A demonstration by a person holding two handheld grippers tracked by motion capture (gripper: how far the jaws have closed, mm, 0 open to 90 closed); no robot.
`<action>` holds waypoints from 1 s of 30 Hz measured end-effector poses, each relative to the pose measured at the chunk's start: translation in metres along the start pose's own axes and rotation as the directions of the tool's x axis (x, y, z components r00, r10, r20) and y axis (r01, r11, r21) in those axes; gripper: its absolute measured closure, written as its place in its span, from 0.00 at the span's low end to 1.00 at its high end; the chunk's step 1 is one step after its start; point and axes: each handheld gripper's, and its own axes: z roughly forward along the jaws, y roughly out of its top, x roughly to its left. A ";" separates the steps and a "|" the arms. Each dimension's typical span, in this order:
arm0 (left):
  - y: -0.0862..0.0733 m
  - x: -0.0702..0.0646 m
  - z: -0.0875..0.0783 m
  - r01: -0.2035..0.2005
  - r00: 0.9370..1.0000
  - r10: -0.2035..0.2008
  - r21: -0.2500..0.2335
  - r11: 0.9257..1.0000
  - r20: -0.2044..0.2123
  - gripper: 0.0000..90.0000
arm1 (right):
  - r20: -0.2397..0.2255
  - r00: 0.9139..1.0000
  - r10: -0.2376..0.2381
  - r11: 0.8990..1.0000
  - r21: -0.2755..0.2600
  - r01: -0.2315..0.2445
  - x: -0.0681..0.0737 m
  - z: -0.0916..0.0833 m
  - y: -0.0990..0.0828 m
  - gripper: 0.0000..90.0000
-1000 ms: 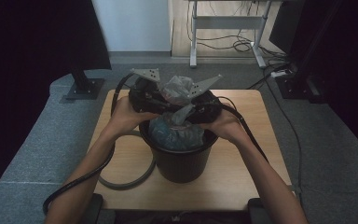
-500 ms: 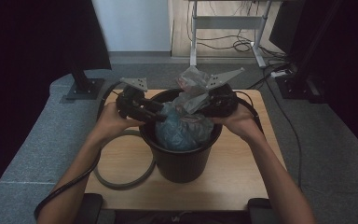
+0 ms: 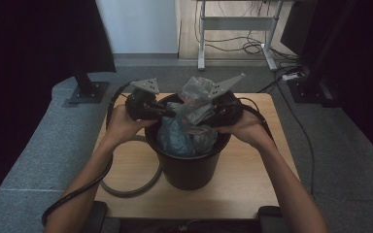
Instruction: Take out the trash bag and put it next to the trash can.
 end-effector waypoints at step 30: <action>-0.014 0.004 -0.003 0.035 0.997 -0.033 -0.023 0.999 0.065 0.52 | 0.104 0.994 0.023 0.999 -0.033 -0.020 -0.002 -0.001 0.000 0.88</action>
